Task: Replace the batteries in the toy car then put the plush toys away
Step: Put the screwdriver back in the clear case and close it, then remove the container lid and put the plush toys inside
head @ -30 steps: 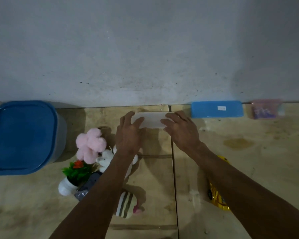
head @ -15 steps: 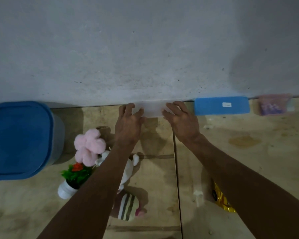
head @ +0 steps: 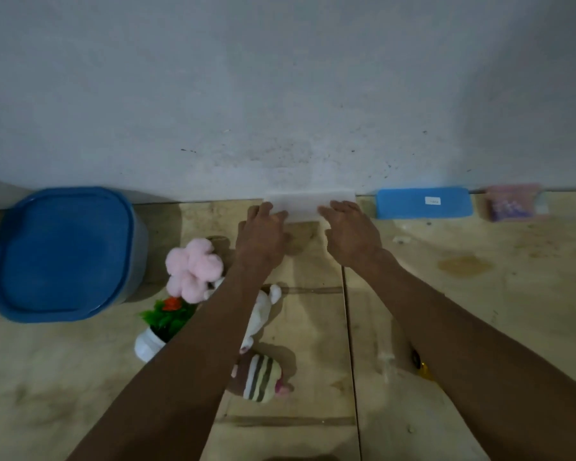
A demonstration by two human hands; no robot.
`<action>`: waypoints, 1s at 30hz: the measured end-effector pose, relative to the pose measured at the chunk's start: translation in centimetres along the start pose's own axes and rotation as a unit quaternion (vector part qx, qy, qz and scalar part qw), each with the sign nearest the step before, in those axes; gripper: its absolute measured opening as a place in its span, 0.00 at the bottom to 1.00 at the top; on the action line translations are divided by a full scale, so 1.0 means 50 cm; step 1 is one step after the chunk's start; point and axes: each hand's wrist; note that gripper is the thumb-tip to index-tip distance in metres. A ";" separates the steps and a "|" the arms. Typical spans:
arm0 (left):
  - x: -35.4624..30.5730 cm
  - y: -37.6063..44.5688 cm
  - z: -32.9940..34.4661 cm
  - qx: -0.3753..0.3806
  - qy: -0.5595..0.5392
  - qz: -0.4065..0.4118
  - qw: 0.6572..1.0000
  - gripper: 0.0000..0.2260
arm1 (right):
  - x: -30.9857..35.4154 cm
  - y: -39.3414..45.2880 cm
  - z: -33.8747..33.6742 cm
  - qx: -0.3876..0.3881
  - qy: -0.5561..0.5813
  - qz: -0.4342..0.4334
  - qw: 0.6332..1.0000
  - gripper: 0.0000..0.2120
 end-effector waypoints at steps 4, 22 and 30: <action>0.017 -0.109 -0.009 -0.068 -0.105 0.022 0.992 0.21 | 0.040 -0.096 -0.004 -0.032 0.169 0.022 0.985 0.26; 0.222 -0.687 -0.010 -0.213 -0.185 -0.166 0.945 0.18 | 0.389 -0.445 0.033 0.002 0.381 -0.047 0.924 0.16; 0.482 -0.593 -0.131 -0.270 -0.195 -0.187 0.924 0.21 | 0.614 -0.278 0.043 -0.069 0.393 0.013 0.917 0.17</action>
Point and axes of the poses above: each hand's wrist, its own y-axis towards the middle knuckle, its own z-axis out of the palm, x = y × z, and after that the axes turned 3 degrees about -y, right-handed
